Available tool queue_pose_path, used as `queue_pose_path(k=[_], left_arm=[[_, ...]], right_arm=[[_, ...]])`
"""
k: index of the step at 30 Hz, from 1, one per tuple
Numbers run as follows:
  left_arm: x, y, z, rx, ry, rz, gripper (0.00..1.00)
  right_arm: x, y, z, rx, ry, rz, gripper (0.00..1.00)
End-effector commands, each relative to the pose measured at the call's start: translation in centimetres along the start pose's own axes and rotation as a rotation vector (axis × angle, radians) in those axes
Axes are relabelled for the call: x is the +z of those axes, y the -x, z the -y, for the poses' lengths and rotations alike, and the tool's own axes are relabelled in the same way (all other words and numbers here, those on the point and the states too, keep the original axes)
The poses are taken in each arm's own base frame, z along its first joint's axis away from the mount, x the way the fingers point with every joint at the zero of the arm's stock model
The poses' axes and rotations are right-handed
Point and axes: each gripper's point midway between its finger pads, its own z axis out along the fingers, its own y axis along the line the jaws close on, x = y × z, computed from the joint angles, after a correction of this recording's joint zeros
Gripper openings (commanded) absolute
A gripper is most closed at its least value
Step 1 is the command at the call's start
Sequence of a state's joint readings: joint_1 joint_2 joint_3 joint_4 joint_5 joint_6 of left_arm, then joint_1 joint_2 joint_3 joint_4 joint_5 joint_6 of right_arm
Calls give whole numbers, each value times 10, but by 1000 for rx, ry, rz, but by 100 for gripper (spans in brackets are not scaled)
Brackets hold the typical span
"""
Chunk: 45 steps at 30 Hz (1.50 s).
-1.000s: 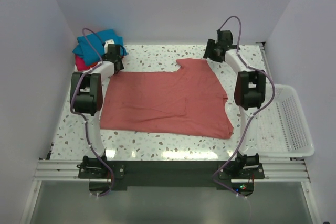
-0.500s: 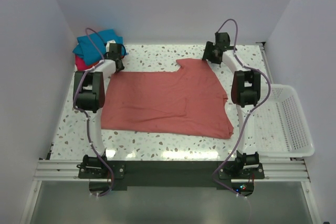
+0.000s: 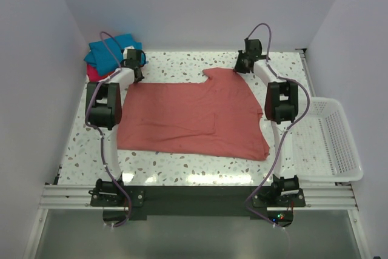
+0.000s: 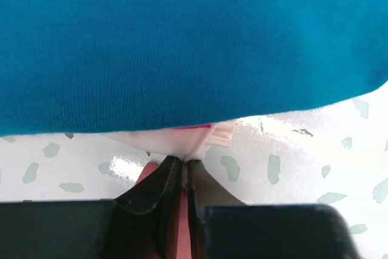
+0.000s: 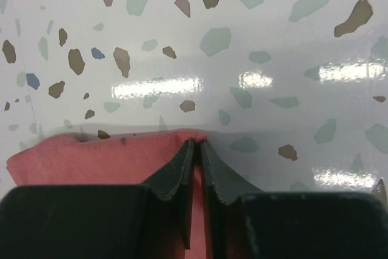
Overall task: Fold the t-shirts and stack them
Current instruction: Fold the tshirt
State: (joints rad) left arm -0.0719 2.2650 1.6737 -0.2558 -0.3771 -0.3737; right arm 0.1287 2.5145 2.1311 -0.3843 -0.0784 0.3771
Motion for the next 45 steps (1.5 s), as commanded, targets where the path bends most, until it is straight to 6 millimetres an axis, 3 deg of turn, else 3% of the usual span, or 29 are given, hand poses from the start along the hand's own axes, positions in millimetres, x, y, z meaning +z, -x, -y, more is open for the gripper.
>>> queue_pose_path(k=[1,5,18,26,29,32,36,45], left_arm=[[-3,0,-11,20,45,-1,10],[-8,10,-11,21,37,28,1],[-37,55,-14,-13,25,145,0],[-48,67,-13,-29,4,177,0],[-43,61,-8,-10,-23,152,0],[-37,49,-7,-13,-23,122,23],[-26,30,-6,-17,-12,68,33],[-19,16,-7,-20,7,17,36]], right_arm=[[-5,-4,-12,9,33,-7,10],[-14,4,-15,15,36,15,0],[-71,61,-20,13,22,169,0],[-103,81,-22,1,21,239,0],[-107,81,-20,0,16,236,0],[-106,75,-17,-5,11,224,0],[-102,69,-14,-4,8,214,0],[-97,64,-9,0,2,202,0]])
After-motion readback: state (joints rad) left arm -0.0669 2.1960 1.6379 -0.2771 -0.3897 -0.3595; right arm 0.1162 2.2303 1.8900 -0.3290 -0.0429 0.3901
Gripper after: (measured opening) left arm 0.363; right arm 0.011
